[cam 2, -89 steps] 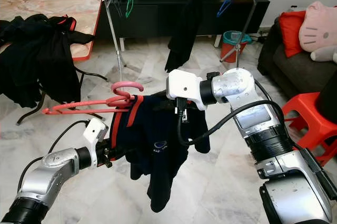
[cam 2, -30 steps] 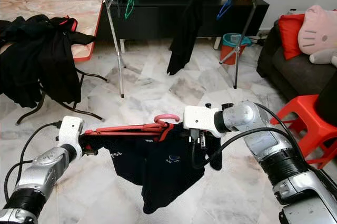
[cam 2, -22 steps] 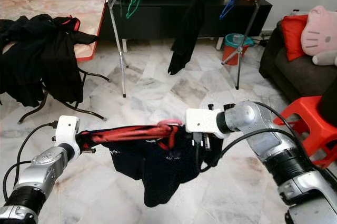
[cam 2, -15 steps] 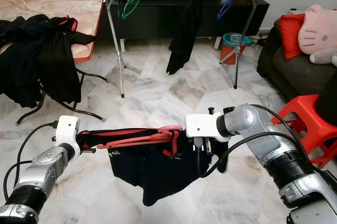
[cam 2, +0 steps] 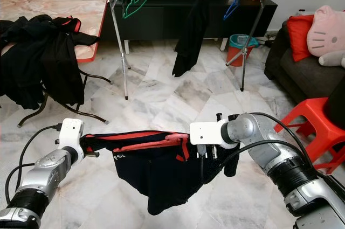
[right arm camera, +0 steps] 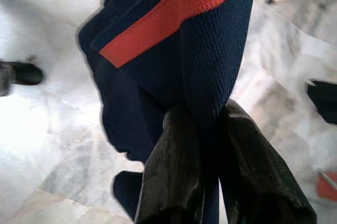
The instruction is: Hang hanger
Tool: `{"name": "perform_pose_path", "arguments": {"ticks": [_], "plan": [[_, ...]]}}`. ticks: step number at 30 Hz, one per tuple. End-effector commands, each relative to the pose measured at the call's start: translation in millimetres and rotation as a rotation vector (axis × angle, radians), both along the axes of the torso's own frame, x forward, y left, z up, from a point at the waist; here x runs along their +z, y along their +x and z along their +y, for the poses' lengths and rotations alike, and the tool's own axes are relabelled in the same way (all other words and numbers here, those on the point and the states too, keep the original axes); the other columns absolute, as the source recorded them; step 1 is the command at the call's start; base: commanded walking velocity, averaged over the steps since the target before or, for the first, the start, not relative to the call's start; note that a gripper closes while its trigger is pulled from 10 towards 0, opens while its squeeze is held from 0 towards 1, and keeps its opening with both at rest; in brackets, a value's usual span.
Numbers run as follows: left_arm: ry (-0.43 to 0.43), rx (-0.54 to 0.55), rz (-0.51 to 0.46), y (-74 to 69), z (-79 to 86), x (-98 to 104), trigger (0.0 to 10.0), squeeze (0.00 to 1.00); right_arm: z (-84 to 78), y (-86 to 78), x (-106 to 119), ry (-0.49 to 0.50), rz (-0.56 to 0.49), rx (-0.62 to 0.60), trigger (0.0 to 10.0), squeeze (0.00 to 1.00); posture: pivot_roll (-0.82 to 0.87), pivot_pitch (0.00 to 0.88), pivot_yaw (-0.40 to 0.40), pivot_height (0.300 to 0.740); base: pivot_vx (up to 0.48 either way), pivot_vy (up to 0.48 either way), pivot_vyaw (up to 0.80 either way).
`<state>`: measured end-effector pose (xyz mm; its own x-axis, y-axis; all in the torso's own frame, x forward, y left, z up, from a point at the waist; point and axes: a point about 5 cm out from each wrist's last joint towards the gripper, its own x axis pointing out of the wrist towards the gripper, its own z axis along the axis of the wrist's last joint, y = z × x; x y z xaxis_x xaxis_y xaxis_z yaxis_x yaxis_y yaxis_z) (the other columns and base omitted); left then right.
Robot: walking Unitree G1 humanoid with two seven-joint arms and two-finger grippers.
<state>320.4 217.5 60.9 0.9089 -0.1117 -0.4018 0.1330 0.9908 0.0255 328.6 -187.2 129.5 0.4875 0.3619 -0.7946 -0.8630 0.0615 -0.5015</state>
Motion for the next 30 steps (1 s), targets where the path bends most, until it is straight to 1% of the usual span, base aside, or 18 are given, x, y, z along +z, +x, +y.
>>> {"name": "perform_pose_path", "arguments": {"ticks": [1, 5, 6, 7, 9, 12, 14, 15, 16, 18, 19, 21, 22, 24, 26, 30], "plan": [[0.107, 0.165, 0.031, -7.5, 43.6, 3, 10.0, 0.0, -61.3, 2.2, -2, -0.153, -0.003, -0.283, 10.0, 0.0, -0.15, 0.0, -0.048, 0.732, 0.0, 0.0, 0.0], [0.113, 0.118, 0.029, -4.9, 37.1, 7, 10.0, 0.0, -56.9, 0.9, -7, -0.149, 0.004, -0.283, 10.0, 0.0, -0.15, 0.0, -0.047, 0.732, 0.0, 0.0, 0.0], [0.111, 0.109, 0.029, -4.3, 35.8, 7, 10.0, 0.0, -55.3, 0.9, -9, -0.139, 0.003, -0.288, 10.0, 0.0, -0.15, 0.0, -0.046, 0.732, 0.0, 0.0, 0.0], [0.104, 0.078, 0.031, -2.6, 31.9, 9, 10.0, 0.0, -49.8, 0.8, -12, -0.104, 0.005, -0.293, 10.0, 0.0, -0.15, 0.0, -0.046, 0.732, 0.0, 0.0, 0.0], [0.101, 0.068, 0.033, -2.1, 30.7, 9, 10.0, 0.0, -48.0, 0.6, -14, -0.094, 0.007, -0.294, 10.0, 0.0, -0.15, 0.0, -0.046, 0.732, 0.0, 0.0, 0.0], [0.089, -0.012, 0.035, -0.2, 20.8, 13, 10.0, 0.0, -40.6, -1.8, -19, -0.071, 0.024, -0.281, 10.0, 0.0, -0.15, 0.0, -0.046, 0.732, 0.0, 0.0, 0.0], [0.09, -0.074, 0.044, 0.2, 13.9, 15, 10.0, 0.0, -32.5, -2.4, -21, -0.017, 0.035, -0.269, 10.0, 0.0, -0.15, 0.0, -0.044, 0.732, 0.0, 0.0, 0.0], [0.097, -0.123, 0.049, 0.3, 8.6, 17, 10.0, 0.0, -24.3, -3.0, -22, 0.04, 0.051, -0.255, 10.0, 0.0, -0.15, 0.0, -0.042, 0.732, 0.0, 0.0, 0.0], [0.097, -0.123, 0.049, 0.3, 8.6, 17, 10.0, 0.0, -24.3, -3.0, -22, 0.04, 0.051, -0.255, 10.0, 0.0, -0.15, 0.0, -0.042, 0.732, 0.0, 0.0, 0.0], [0.101, -0.167, 0.044, 0.8, 2.6, 20, 10.0, 0.0, -16.1, -3.3, -21, 0.086, 0.065, -0.24, 10.0, 0.0, -0.15, 0.0, -0.042, 0.732, 0.0, 0.0, 0.0], [0.101, -0.167, 0.044, 0.8, 2.6, 20, 10.0, 0.0, -16.1, -3.3, -21, 0.086, 0.065, -0.24, 10.0, 0.0, -0.15, 0.0, -0.042, 0.732, 0.0, 0.0, 0.0], [0.098, -0.207, 0.037, 1.5, -3.3, 24, 10.0, 0.0, -11.4, -4.0, -22, 0.098, 0.078, -0.219, 10.0, 0.0, -0.15, 0.0, -0.042, 0.732, 0.0, 0.0, 0.0], [0.103, -0.269, 0.026, 1.8, -11.6, 29, 10.0, 0.0, -5.4, -6.6, -23, 0.138, 0.112, -0.194, 10.0, 0.0, -0.15, 0.0, -0.043, 0.732, 0.0, 0.0, 0.0], [0.11, -0.325, 0.013, 1.5, -18.2, 33, 10.0, 0.0, -0.4, -9.8, -23, 0.164, 0.14, -0.162, 10.0, 0.0, -0.15, 0.0, -0.044, 0.732, 0.0, 0.0, 0.0], [0.116, -0.35, 0.0, 1.8, -21.7, 37, 10.0, 0.0, 4.4, -14.3, -23, 0.185, 0.168, -0.122, 10.0, 0.0, -0.15, 0.0, -0.044, 0.732, 0.0, 0.0, 0.0], [0.119, -0.342, -0.013, 4.3, -22.1, 42, 10.0, 0.0, 6.6, -19.7, -24, 0.183, 0.205, -0.089, 10.0, 0.0, -0.15, 0.0, -0.046, 0.732, 0.0, 0.0, 0.0]]}}
